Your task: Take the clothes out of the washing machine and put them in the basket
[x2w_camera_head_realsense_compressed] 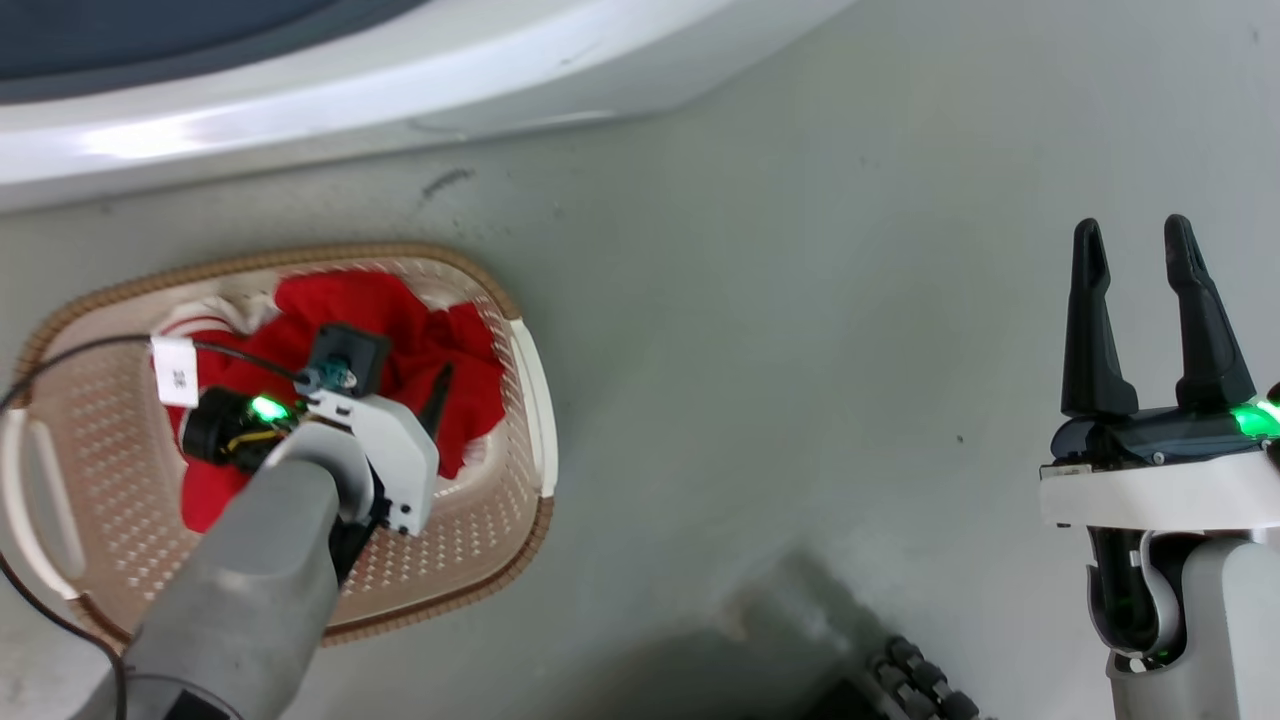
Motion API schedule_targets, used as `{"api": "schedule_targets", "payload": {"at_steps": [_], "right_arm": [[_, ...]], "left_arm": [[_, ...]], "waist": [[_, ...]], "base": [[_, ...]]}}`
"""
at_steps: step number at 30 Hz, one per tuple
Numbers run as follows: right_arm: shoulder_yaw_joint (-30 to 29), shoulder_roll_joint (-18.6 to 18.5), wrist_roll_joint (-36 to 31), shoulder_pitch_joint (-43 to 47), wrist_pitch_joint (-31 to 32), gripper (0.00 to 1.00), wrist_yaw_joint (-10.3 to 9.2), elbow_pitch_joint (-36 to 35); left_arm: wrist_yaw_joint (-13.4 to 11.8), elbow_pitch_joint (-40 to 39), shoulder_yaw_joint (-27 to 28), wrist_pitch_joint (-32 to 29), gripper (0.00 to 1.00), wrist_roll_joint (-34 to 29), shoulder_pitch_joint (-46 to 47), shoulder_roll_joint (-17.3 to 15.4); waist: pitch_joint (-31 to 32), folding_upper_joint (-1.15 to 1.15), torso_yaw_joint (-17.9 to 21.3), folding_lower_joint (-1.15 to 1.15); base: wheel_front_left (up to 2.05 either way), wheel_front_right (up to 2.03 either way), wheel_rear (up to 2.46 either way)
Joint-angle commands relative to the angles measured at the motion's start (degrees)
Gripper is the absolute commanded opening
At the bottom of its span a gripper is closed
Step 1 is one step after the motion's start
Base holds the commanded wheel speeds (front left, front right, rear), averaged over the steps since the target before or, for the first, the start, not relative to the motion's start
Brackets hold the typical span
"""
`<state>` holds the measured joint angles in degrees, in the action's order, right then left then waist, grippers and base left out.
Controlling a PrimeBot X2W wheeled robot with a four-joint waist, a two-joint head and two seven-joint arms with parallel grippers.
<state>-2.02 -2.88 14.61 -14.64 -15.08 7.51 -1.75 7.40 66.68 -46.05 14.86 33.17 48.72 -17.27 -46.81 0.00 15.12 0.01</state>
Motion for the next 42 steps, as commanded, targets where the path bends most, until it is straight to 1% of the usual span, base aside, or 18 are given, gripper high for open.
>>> {"api": "schedule_targets", "payload": {"at_steps": [1, 4, 8, 12, 16, 23, 30, 36, 39, 42], "right_arm": [[-0.15, 0.01, -0.53, -0.54, -0.13, 1.0, -0.04, 0.3], [-0.64, 0.0, -1.64, 0.1, -0.13, 1.0, -0.04, 1.15], [-0.92, -0.01, -2.95, 1.08, -0.13, 1.0, -0.04, 2.4], [-1.68, -0.01, -4.33, 2.16, -0.13, 1.0, -0.04, 3.28], [-2.58, -0.01, -5.55, 3.05, -0.13, 1.0, -0.04, 3.73], [-4.19, -0.01, -7.12, 4.73, -0.13, 1.0, -0.04, 4.33], [-4.64, -0.01, -7.86, 6.75, -0.13, 1.0, -0.04, 4.4], [-3.62, -0.01, -7.79, 8.9, -0.13, 1.0, -0.04, 3.97], [-3.03, -0.01, -7.46, 10.19, -0.13, 1.0, -0.04, 3.73], [-2.36, 0.0, -7.25, 11.51, -0.13, 1.0, -0.04, 3.67]], "left_arm": [[0.06, -0.58, -0.01, 0.32, 1.0, 0.74, -1.31, 0.31], [0.07, -3.27, 0.06, 0.41, 1.0, 3.14, -3.24, 1.32], [0.06, -7.47, 0.49, 0.37, 1.0, 4.3, -5.71, 0.13], [0.07, -12.83, 4.07, 0.34, 1.0, 4.36, -8.44, -0.38], [0.04, -18.31, 9.2, 0.33, 1.0, 2.86, -11.67, -1.11], [-1.68, -29.47, 19.3, 0.34, 1.0, -2.88, -18.78, -0.9], [-2.76, -40.04, 28.59, 0.34, 1.0, -9.3, -26.98, 0.85], [-4.29, -48.29, 34.85, 0.34, 1.0, -15.56, -33.48, 2.91], [-5.53, -52.73, 37.92, 0.34, 1.0, -18.64, -36.8, 4.47], [-6.16, -56.48, 39.91, 0.35, 1.0, -21.92, -40.44, 5.74]], "waist": [[2.91, 0.0, -1.13, -0.01], [6.52, 0.0, -2.57, -0.01], [11.74, 0.0, -4.35, -0.01], [16.87, 0.0, -6.26, -0.01], [21.35, 0.0, -8.34, -0.01], [27.7, 0.0, -11.66, -0.01], [32.82, 0.0, -13.97, -0.01], [36.22, 0.0, -14.65, -0.01], [37.73, 0.0, -14.55, -0.01], [39.16, 0.0, -14.28, -0.01]], "base": [[0.0, 0.0, 0.0], [0.0, 0.0, 0.0], [0.0, 0.0, 0.0], [0.0, 0.0, 0.0], [0.0, 0.0, 0.0], [0.0, 0.0, 0.0], [0.0, 0.0, 0.0], [0.0, 0.0, 0.0], [0.0, 0.0, 0.0], [0.0, 0.0, 0.0]]}}
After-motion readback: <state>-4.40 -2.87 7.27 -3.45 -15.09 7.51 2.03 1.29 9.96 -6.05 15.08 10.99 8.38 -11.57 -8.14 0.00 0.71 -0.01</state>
